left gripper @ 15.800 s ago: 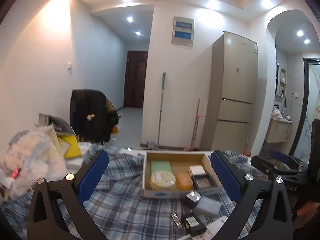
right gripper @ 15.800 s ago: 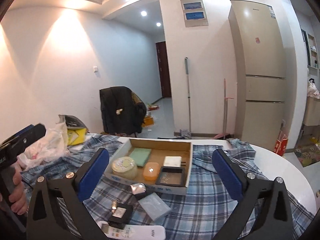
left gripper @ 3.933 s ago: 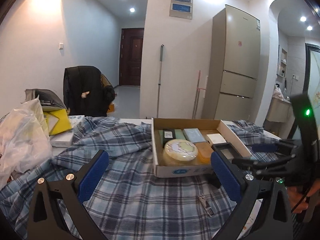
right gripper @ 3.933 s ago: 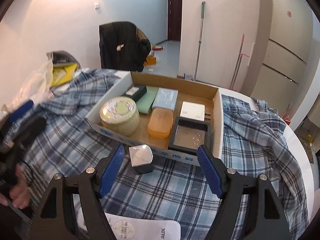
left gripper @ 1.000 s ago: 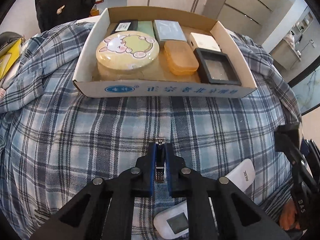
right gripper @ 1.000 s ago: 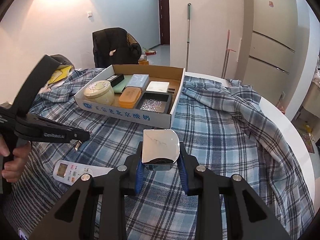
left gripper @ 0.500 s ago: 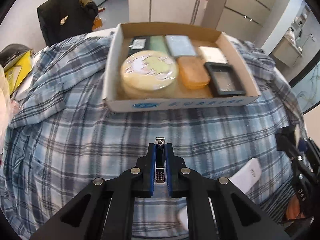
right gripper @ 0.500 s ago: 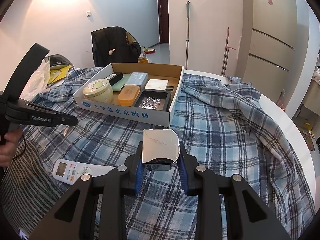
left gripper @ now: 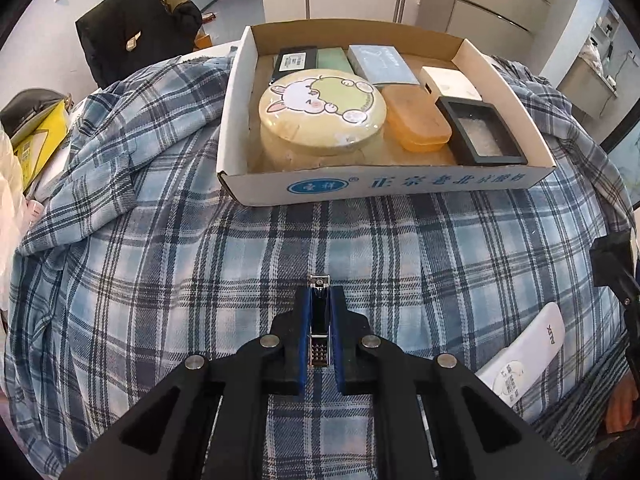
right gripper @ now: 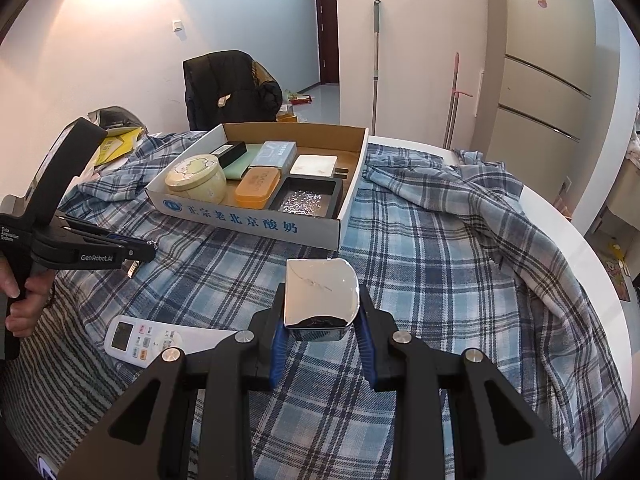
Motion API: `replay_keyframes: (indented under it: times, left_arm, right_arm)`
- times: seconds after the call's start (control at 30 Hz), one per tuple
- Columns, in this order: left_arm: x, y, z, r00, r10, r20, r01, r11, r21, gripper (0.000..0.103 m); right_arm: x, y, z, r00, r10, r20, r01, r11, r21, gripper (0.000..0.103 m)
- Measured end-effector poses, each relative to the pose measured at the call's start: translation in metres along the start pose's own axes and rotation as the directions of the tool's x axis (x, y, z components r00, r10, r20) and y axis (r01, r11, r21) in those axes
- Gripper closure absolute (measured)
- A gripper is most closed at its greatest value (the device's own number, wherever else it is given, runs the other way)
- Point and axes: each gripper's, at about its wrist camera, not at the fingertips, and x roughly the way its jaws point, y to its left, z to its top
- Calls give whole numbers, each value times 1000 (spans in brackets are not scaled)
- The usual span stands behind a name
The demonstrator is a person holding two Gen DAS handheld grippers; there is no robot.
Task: Organize rigid objects
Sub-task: 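Carry the clipper and cup into the cardboard box and open both grippers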
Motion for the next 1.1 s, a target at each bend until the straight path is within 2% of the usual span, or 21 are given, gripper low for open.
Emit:
replay_keyframes:
  times: [0.13,0.33,0.47,0.63,0.8,0.87,0.9,1.0,1.03,1.1]
  left_arm:
    - [-2,-4,1,1000,-14,9,14,1000,14,93]
    - [-37,-3,-3,994,-63,85,60,997,40,93]
    - [-57,-7,1,988,-85,130,80,996,47,93]
    - [-76,-14,20,972,-102,209,95,994,46,93]
    - [-102,-27,45,944,-141,298,133,990,47,93]
    - [-118,-30,60,922,-188,338,186,982,38,93]
    - [-130,-31,68,904,-206,373,207,978,38,93]
    - [-157,-39,87,866,-189,463,184,981,57,93]
    - [-160,-39,92,860,-187,475,184,982,54,93]
    - [-157,-35,101,860,-185,475,192,981,34,93]
  right_arm:
    - [1,-1,1,1000,-2,-6,2,1000,10,74]
    - [-1,-4,5,999,-34,-9,34,999,34,74]
    - [-5,2,12,1000,13,-27,-11,999,50,74]
    - [-25,11,31,999,-29,39,29,1000,9,74]
    - [-32,5,73,993,-53,107,49,998,45,74]
    - [-32,5,91,988,-71,135,63,996,62,74]
    - [-32,5,100,986,-73,149,62,995,75,74]
    - [-32,3,125,980,-72,186,48,990,132,74]
    - [-31,3,131,978,-75,193,46,988,149,74]
    - [-25,0,143,977,-73,200,37,984,175,74]
